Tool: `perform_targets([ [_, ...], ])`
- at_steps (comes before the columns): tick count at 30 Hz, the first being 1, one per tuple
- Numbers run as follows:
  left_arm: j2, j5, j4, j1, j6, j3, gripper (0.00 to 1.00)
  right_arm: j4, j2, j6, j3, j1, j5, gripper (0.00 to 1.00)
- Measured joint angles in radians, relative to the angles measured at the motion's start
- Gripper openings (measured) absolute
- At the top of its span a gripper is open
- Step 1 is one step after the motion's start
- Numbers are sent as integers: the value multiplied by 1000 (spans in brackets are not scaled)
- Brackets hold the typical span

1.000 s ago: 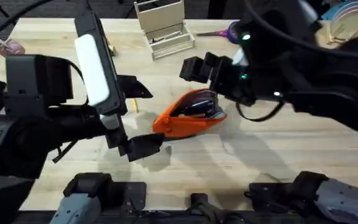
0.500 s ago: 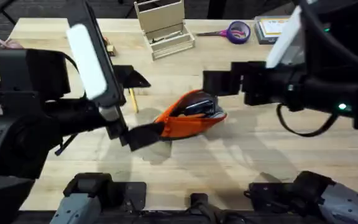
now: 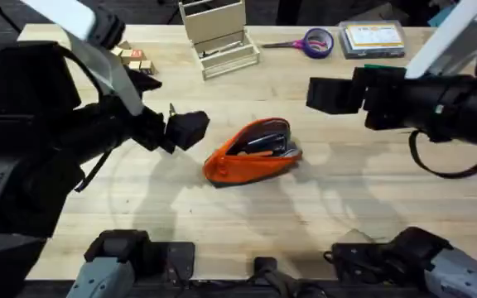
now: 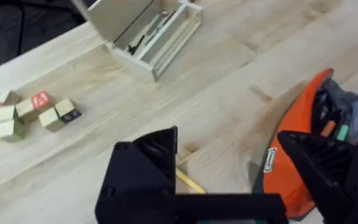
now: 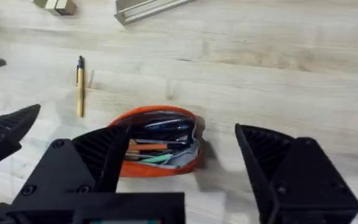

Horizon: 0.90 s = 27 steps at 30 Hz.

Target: Unzip the bag, pick up the pens from the table one at a time and place them inside, then zip the bag closed.

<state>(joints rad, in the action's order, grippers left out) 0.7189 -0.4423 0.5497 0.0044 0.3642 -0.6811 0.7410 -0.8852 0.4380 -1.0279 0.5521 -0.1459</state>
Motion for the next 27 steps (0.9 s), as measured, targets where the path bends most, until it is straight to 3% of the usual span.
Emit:
perform_targets([
  [5, 0, 36, -5, 0, -57, 0, 994, 0, 0, -3, 0, -6, 0, 998],
  [14, 7, 80, -16, 0, -92, 0, 993, 0, 0, -5, 0, -7, 0, 998],
  [27, 201, 231, 0, 0, -269, -61, 993, 0, 0, -5, 0, -6, 0, 997],
])
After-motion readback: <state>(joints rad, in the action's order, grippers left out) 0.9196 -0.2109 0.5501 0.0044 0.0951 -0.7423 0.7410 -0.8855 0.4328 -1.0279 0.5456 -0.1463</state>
